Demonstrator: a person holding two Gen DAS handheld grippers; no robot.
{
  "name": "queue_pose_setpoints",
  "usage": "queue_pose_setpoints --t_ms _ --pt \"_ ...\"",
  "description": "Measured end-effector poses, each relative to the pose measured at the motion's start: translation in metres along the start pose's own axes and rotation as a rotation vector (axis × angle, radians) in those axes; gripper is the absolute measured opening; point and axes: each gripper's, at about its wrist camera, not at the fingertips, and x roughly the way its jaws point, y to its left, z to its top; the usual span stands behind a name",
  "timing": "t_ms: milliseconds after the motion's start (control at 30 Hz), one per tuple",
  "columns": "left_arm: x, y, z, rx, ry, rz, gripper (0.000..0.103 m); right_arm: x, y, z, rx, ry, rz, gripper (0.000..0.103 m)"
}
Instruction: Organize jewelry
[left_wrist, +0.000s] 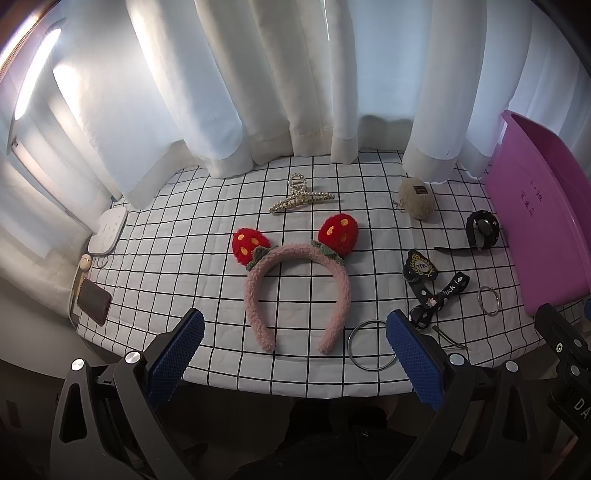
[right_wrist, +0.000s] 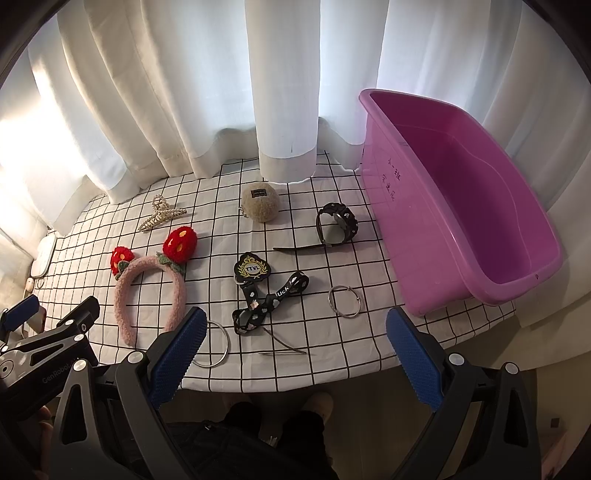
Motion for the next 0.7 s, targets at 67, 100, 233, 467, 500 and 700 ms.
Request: queue_pose_setpoints --t_ms 67,100,233,467,500,700 --pt "0.0001 0.0005 -0.0003 -0.002 0.001 0.000 0.097 0.0004 -0.0002 -0.0001 0.001 0.001 0.000 0.093" --pt "0.0002 0.0004 -0.0001 -0.002 0.002 0.000 0.097 0.0003 -0.0004 -0.0001 0.000 0.000 0.000 0.093" --pt "0.0002 -0.0004 0.0004 -0.001 0.002 0.000 0.097 0.0002 0.0007 0.0012 0.001 0.000 0.000 0.093" --pt "0.0007 0.0010 0.0014 -0.003 0.001 0.000 0.097 0.0003 0.0004 0.0023 -0.001 -0.001 0.000 0.093" --pt "0.0007 0.0010 0.0015 -0.003 0.000 0.000 0.097 0.0007 0.0004 0.0030 -0.001 -0.001 0.000 0.093" --pt "0.0011 0.0005 0.0033 -0.003 -0.001 0.000 0.097 0.0004 0.0002 0.0029 -0.001 0.000 0.000 0.093"
